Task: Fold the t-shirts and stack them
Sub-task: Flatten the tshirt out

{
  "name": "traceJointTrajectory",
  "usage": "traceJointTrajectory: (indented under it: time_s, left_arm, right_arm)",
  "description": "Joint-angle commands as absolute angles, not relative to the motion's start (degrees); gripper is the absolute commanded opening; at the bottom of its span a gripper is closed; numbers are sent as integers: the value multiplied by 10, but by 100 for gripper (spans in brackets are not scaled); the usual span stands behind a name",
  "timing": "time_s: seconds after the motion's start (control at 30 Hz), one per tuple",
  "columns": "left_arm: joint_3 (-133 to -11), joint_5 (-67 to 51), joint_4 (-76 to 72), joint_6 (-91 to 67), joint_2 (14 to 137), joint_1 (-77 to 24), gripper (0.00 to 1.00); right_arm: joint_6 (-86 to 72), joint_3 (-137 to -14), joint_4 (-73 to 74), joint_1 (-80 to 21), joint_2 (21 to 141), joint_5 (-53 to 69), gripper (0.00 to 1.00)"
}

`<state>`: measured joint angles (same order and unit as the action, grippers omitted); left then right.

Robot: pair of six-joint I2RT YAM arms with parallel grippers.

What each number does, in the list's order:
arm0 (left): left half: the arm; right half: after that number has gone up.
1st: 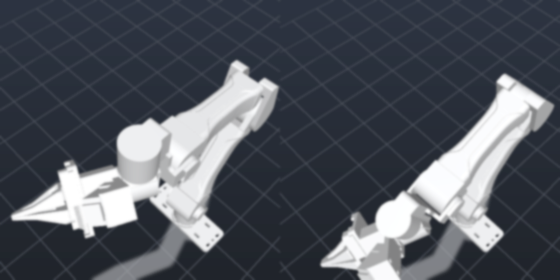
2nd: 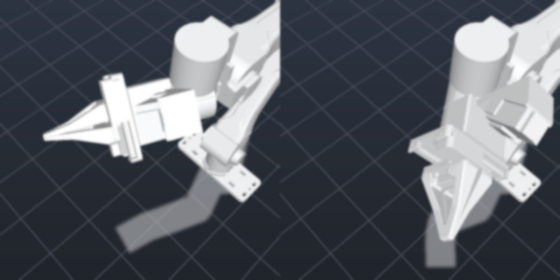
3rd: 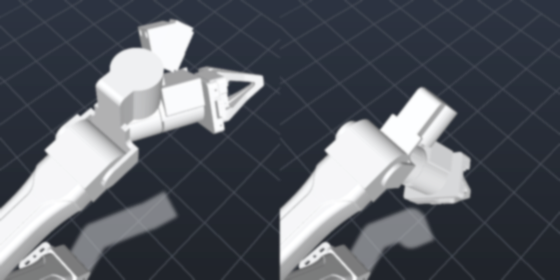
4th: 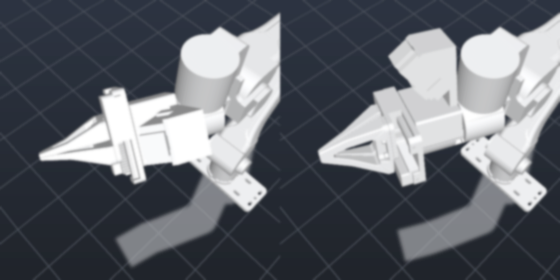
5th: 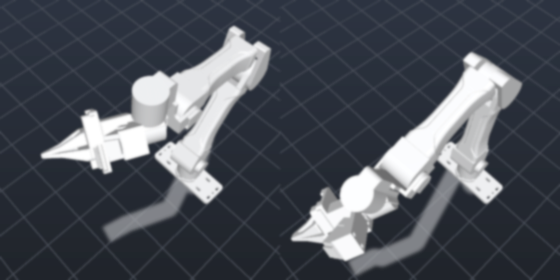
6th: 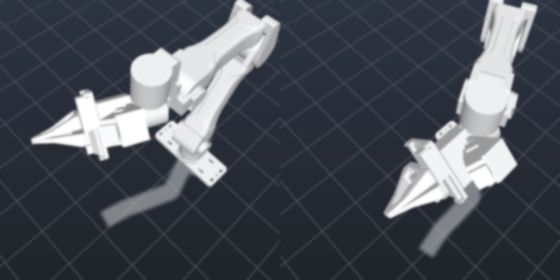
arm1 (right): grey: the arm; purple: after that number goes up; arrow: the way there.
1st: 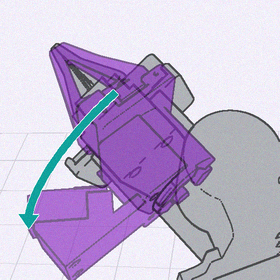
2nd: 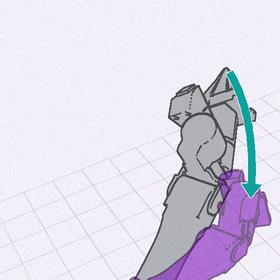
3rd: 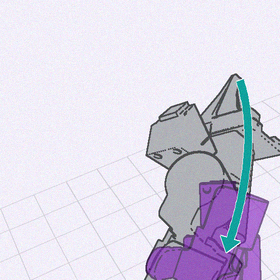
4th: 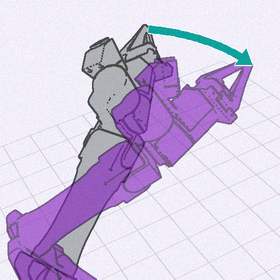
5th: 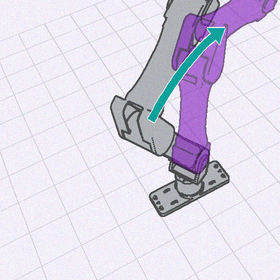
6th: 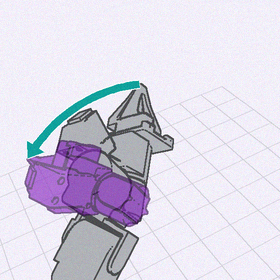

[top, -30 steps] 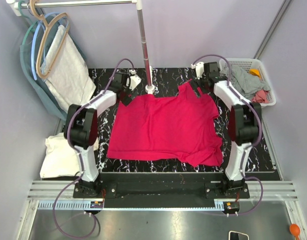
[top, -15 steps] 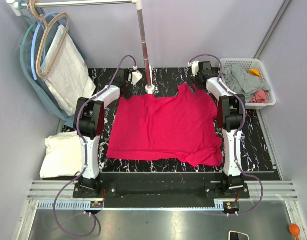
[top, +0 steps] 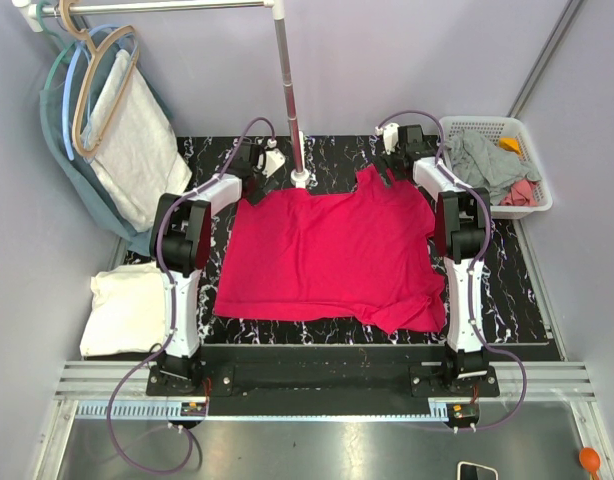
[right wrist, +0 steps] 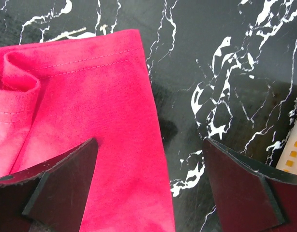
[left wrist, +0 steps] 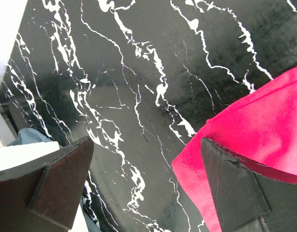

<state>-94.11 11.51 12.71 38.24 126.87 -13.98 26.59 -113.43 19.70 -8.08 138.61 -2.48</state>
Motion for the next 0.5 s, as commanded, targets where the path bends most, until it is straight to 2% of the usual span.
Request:
traceJointTrajectory:
  time_s: [0.0,0.47]
  left_arm:
    - [-936,141,103,409,1278,-137,99]
    - [-976,224,107,451,1340,-136,99]
  right_arm:
    - [293,-1116,166,-79,1384,-41,98]
    - [345,-1133,139,-78,1413,-100,98]
